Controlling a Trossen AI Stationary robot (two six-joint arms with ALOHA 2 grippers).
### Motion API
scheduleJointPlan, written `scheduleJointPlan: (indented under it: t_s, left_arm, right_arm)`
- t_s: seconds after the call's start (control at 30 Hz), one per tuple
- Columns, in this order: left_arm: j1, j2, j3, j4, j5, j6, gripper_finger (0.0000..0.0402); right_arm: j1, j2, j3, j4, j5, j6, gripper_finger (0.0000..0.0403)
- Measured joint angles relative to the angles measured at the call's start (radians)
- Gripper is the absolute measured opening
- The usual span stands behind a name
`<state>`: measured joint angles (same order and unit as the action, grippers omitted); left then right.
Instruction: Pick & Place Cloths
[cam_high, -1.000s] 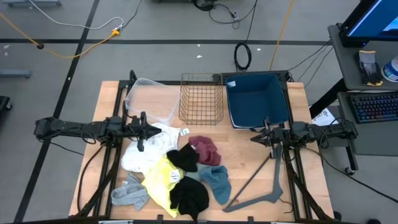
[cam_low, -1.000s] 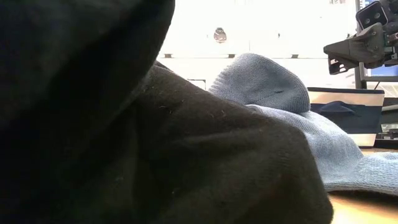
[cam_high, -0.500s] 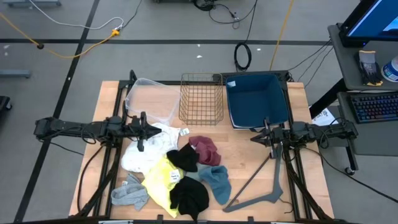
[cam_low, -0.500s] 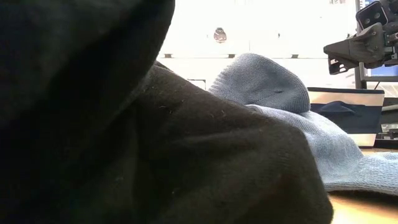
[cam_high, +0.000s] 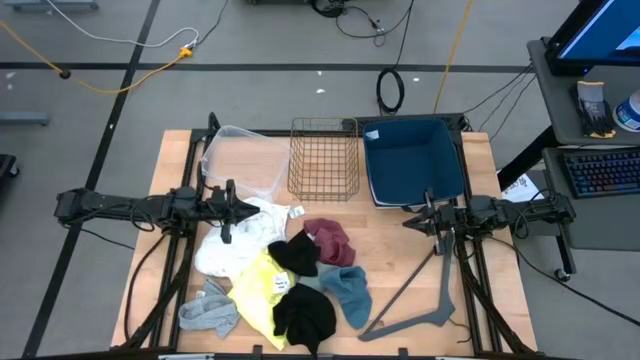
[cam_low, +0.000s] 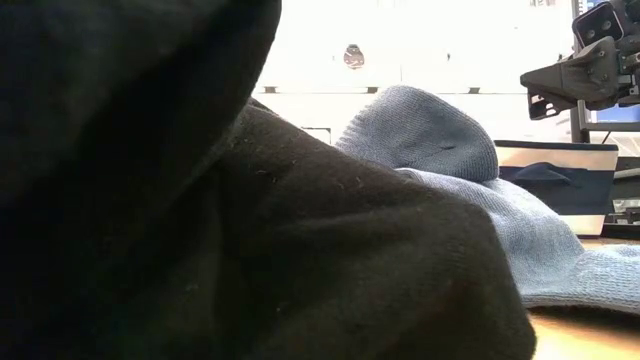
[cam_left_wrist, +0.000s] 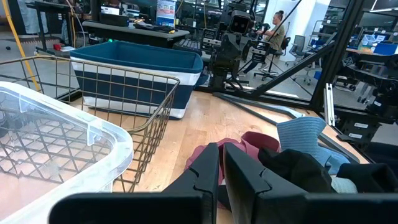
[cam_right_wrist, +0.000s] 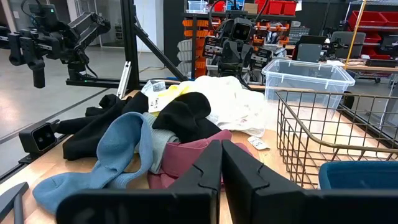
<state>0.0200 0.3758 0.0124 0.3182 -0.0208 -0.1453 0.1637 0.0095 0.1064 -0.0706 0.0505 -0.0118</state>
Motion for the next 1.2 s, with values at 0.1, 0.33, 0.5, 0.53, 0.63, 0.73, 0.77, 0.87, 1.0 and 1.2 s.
scheduleJointPlan:
  t_s: [0.1, 0.33, 0.5, 0.53, 0.63, 0.73, 0.77, 0.87, 1.0, 1.2]
  left_arm:
    - [0.0, 0.0, 0.0, 0.0, 0.0, 0.0, 0.0026]
    - [0.0, 0.0, 0.0, 0.0, 0.0, 0.0, 0.0026]
    - [0.001, 0.0, 0.0, 0.033, -0.082, 0.011, 0.0026]
    - [0.002, 0.0, 0.0, 0.033, -0.091, 0.005, 0.0026]
    - [0.001, 0.0, 0.0, 0.03, -0.094, 0.005, 0.0026]
    - [0.001, 0.0, 0.0, 0.03, -0.094, 0.005, 0.0026]
    - [0.001, 0.0, 0.0, 0.03, -0.094, 0.005, 0.0026]
    - [0.001, 0.0, 0.0, 0.03, -0.094, 0.007, 0.0026]
    - [0.002, 0.0, 0.0, 0.027, -0.098, 0.032, 0.0026]
    - [0.002, 0.0, 0.0, 0.024, -0.146, 0.088, 0.0026]
  right_arm:
    - [0.0, 0.0, 0.0, 0.0, 0.0, 0.0, 0.0004]
    - [0.0, 0.0, 0.0, 0.0, 0.0, 0.0, 0.0004]
    - [0.0, 0.0, 0.0, 0.009, 0.0, -0.012, 0.0004]
    - [0.0, 0.0, -0.001, 0.024, 0.001, -0.034, 0.0004]
    - [0.0, 0.001, -0.005, 0.073, 0.002, -0.105, 0.0004]
    - [0.0, 0.0, -0.007, 0.135, 0.002, -0.137, 0.0004]
    - [0.0, 0.0, -0.006, 0.151, 0.002, -0.138, 0.0004]
    - [0.0, 0.0, -0.006, 0.169, 0.002, -0.132, 0.0004]
    - [0.0, 0.0, -0.005, 0.171, 0.002, -0.132, 0.0004]
    - [0.0, 0.0, -0.003, 0.169, 0.001, -0.132, 0.0004]
